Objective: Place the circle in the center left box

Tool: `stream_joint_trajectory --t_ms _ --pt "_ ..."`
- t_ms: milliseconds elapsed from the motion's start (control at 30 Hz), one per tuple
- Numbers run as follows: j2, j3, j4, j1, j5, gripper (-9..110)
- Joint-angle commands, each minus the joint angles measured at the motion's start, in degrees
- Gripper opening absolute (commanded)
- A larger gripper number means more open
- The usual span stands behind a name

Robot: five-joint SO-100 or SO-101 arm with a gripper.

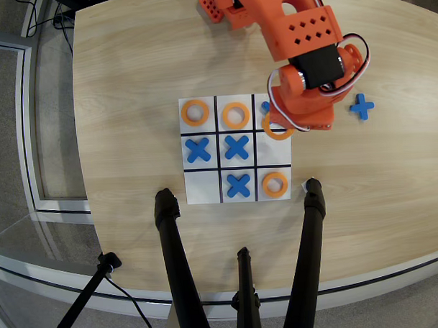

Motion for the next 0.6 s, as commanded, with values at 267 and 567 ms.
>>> stream_joint_trajectory --t_ms 267,567 --pt "-17.0 -7.3 -10.3 1.5 1.0 0" --pt "-28.2 -17.3 -10.2 4.3 1.0 0"
